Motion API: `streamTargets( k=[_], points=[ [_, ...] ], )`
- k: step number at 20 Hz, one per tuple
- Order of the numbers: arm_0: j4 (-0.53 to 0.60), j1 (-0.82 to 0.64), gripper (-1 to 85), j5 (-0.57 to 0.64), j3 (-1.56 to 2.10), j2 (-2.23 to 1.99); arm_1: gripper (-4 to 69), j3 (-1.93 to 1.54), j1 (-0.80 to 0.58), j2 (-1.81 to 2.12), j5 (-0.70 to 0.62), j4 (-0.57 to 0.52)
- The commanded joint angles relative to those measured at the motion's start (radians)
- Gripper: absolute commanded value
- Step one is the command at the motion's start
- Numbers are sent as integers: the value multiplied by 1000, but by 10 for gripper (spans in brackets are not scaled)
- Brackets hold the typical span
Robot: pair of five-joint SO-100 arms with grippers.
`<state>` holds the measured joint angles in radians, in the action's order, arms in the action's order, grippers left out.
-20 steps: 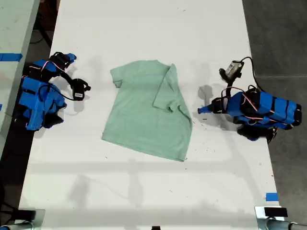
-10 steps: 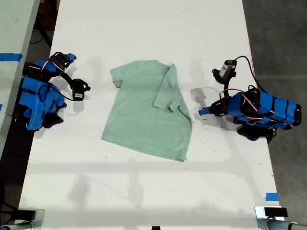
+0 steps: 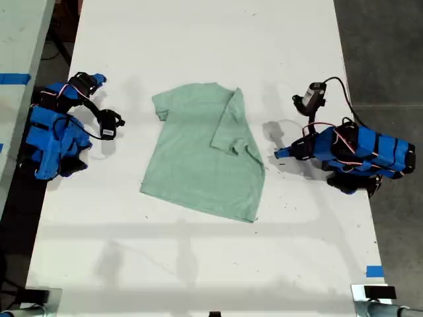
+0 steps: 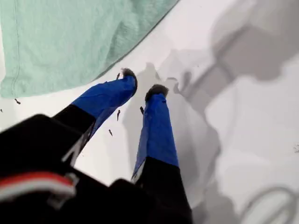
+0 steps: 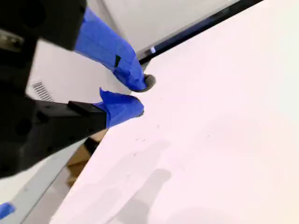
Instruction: Fold t shirt
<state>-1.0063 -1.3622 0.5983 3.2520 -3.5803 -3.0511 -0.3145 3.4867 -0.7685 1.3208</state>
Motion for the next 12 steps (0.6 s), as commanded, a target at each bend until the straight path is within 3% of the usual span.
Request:
streamTargets(
  k=[1,4,6,9,12],
  points=[
    [6,331,48,-11,38,-5,72,-61,-3,15,-15,3],
    [5,709,47,-11,38,-5,71,-61,-3,15,-15,3],
    [5,833,37,-9,38,-8,71,-61,-3,15,-15,3],
    [5,830,30,-11,38,-8,71,-61,-3,15,-15,3],
    [5,663,29,-11,38,-8,70,-61,-3,15,-15,3]
  ],
)
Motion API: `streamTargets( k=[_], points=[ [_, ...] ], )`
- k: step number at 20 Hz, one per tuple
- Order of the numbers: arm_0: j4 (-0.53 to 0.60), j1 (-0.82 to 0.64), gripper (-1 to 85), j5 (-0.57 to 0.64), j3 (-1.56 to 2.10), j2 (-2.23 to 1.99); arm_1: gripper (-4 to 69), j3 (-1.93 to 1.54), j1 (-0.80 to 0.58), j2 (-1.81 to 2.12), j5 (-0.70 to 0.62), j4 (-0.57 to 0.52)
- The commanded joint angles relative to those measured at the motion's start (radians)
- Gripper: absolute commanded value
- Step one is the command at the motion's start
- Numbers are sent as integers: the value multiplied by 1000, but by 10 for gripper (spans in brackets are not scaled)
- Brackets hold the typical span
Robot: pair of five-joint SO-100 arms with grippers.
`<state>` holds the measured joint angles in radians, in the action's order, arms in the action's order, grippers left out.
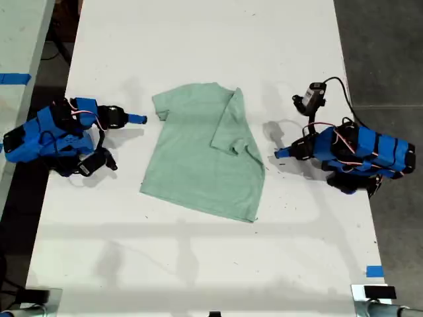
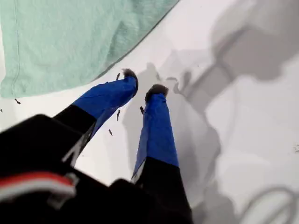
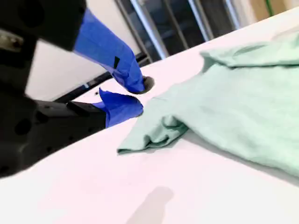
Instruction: Fold t shirt
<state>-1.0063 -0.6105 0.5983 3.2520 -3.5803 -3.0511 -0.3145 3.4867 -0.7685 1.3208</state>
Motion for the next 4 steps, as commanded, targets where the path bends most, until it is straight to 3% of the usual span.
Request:
streamTargets(
  k=[1,4],
  points=[
    [5,-138,29,-5,38,-8,70,-61,-3,15,-15,3],
    [-2,-233,29,-44,38,-8,70,-61,-3,15,-15,3]
  ],
)
